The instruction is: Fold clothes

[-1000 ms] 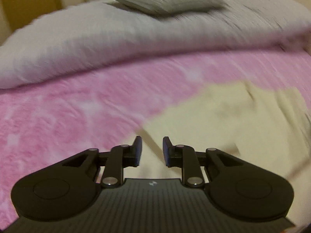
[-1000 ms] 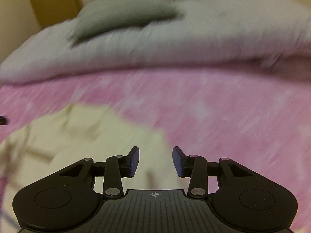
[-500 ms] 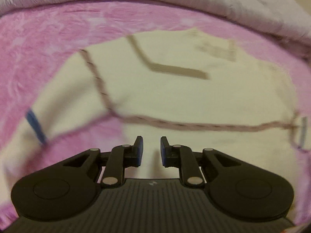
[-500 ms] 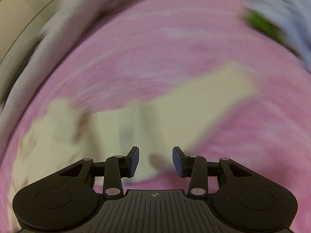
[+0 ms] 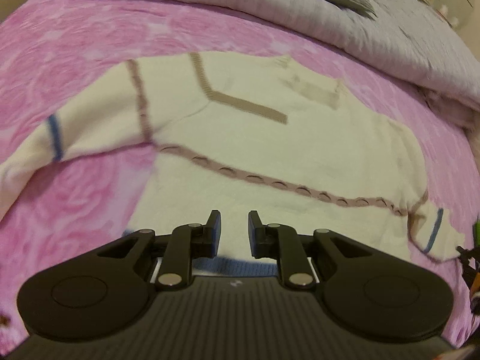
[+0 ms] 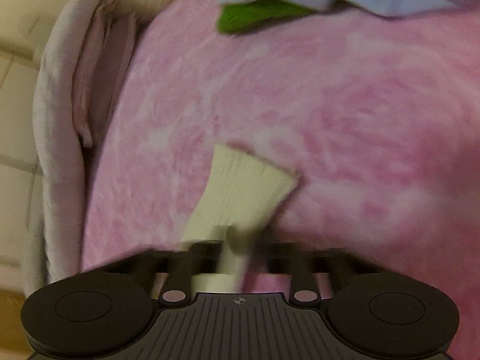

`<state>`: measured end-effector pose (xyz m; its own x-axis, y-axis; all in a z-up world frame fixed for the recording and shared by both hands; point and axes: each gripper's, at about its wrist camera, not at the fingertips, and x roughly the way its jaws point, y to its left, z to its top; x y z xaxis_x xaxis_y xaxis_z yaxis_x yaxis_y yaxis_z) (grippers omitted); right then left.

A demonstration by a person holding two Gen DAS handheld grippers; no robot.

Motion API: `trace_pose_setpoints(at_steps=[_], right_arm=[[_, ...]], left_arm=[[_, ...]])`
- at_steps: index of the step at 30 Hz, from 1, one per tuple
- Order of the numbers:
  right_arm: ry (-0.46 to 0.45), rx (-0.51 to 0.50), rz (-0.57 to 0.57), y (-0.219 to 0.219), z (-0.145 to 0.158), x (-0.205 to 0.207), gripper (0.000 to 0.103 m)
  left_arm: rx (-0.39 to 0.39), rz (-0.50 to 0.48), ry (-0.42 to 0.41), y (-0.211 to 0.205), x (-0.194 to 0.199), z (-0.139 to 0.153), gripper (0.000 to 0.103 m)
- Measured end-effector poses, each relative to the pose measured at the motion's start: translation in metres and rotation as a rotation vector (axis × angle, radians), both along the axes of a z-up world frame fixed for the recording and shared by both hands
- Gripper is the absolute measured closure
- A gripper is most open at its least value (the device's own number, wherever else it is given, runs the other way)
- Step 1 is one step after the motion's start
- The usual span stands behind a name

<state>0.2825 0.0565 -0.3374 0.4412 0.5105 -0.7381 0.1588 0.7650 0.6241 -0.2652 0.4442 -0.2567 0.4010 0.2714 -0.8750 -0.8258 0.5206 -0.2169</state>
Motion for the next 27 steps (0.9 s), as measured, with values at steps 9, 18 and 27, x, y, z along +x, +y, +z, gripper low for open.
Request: trace_pose_setpoints(at_steps=[9, 18, 27], right_arm=[[-0.207, -0.094, 0.031, -0.070, 0.078, 0.004, 0.096], [0.017, -0.210, 0.092, -0.053, 0.055, -0.056, 0.055], [0.027, -0.231, 0.538, 0.066, 0.070, -0.195, 0.055]], left_arm=[[-0.022, 0.152, -0.033, -0.036, -0.060, 0.020, 0.088], [0.081, 0.174, 0.154, -0.044, -0.112, 0.005, 0.078], [0.335, 0.058, 0.444, 0.014, -0.164, -0.030, 0.069]])
